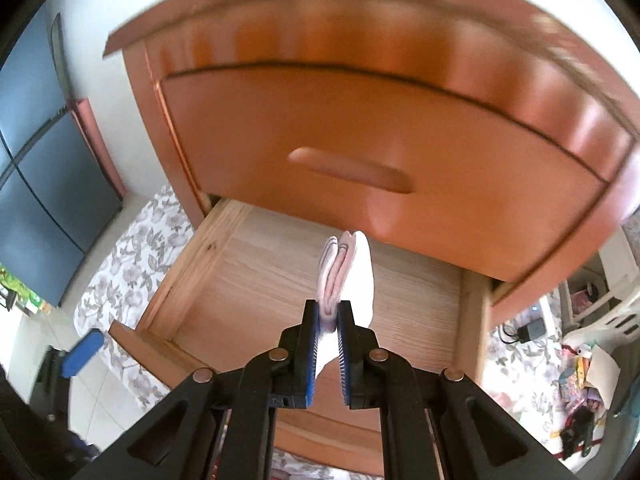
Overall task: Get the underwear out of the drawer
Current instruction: 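Lift the pink sock up out of the drawer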
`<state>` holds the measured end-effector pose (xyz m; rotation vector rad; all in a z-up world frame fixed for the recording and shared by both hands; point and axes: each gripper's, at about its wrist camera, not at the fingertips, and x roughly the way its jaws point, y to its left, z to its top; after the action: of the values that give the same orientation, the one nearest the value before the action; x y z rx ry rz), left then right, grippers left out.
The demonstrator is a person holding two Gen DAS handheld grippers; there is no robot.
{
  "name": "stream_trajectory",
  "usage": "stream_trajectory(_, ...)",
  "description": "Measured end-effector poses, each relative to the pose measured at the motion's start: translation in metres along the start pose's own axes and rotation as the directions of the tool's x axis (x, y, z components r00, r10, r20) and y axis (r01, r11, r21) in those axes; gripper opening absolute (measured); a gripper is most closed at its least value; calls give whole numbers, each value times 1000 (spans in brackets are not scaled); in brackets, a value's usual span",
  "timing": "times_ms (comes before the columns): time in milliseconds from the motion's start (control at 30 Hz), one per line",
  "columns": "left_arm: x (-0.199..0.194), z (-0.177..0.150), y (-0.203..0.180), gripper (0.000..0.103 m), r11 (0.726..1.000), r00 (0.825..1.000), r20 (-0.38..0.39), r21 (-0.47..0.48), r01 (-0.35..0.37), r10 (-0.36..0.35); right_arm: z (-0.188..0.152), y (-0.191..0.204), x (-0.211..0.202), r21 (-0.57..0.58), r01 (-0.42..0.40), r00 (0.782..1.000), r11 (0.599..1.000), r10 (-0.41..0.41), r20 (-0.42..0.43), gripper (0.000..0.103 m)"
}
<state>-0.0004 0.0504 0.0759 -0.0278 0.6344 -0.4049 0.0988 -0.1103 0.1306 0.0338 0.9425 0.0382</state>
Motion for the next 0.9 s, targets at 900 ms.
stream_trajectory(900, 18, -12, -10, 103, 994, 993, -39, 5, -110, 110, -55, -133, -124, 222, 73, 981, 972, -111, 161, 10)
